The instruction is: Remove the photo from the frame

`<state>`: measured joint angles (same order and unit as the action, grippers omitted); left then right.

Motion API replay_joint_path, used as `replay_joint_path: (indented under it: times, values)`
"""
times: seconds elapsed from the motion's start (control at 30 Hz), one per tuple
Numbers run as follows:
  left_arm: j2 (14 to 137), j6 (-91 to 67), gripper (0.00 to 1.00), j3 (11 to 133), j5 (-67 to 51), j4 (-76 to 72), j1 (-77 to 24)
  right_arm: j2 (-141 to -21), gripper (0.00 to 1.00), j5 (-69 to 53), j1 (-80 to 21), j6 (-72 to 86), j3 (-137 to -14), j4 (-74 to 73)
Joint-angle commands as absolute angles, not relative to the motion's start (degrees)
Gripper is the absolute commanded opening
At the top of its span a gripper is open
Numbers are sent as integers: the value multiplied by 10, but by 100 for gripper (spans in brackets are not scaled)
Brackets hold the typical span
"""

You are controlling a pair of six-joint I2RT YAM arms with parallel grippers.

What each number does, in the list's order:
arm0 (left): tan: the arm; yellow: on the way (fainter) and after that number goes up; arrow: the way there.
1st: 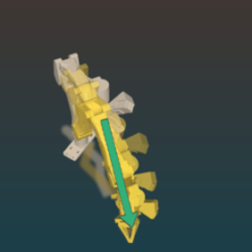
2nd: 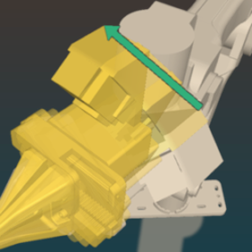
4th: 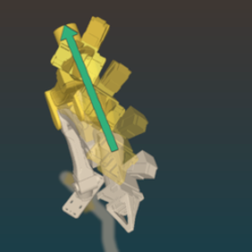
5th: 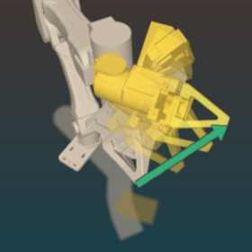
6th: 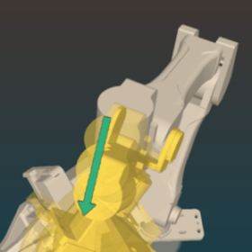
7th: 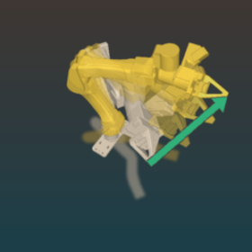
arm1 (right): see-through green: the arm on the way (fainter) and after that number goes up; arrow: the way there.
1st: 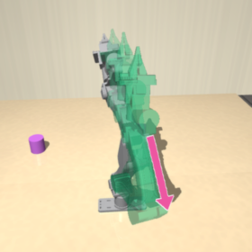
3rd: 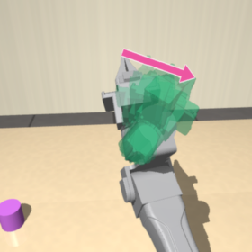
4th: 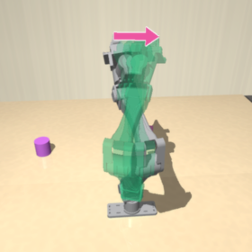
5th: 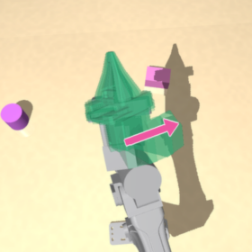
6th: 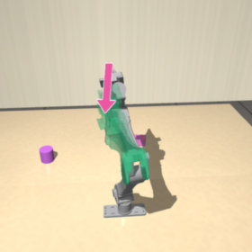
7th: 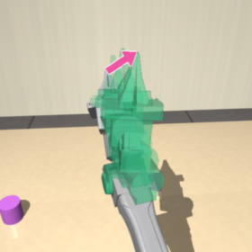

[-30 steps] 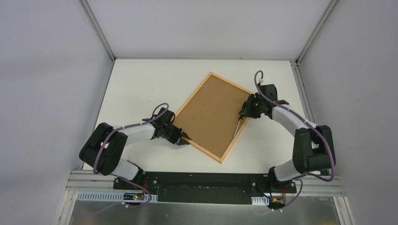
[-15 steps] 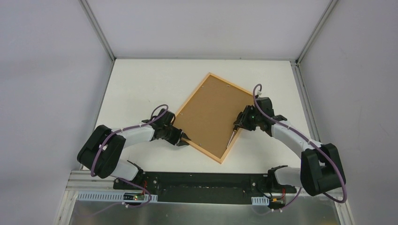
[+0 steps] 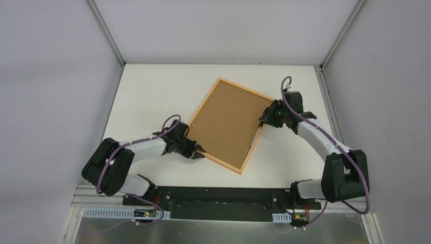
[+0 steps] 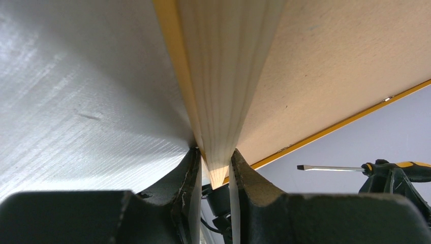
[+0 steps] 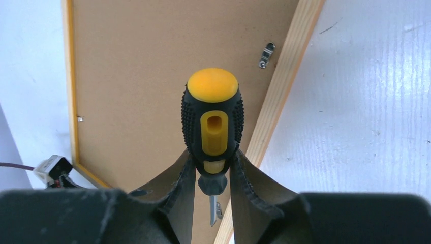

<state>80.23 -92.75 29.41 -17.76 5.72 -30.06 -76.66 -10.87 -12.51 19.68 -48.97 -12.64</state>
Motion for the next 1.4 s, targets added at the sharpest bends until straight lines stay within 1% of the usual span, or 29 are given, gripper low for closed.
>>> replay_joint_path:
  times: [0.0, 0.13, 0.37, 0.73, 1.07, 1.37]
  values:
    - [810, -935, 0, 266, -121, 127, -302, -797, 0, -100, -121, 176, -498, -106]
    - [807, -933, 0, 265, -124, 127, -303, -819, 0, -111, -121, 176, -481, -71]
    - [809, -929, 0, 262, -128, 127, -302, -842, 0, -97, -121, 174, -490, -66]
    - [806, -926, 0, 260, -131, 127, -302, -901, 0, -108, -121, 186, -543, -48]
    - [812, -926, 0, 265, -130, 127, -303, -911, 0, -110, -124, 182, -555, -46]
    - [814, -930, 0, 263, -130, 127, -302, -890, 0, -103, -145, 165, -515, -52]
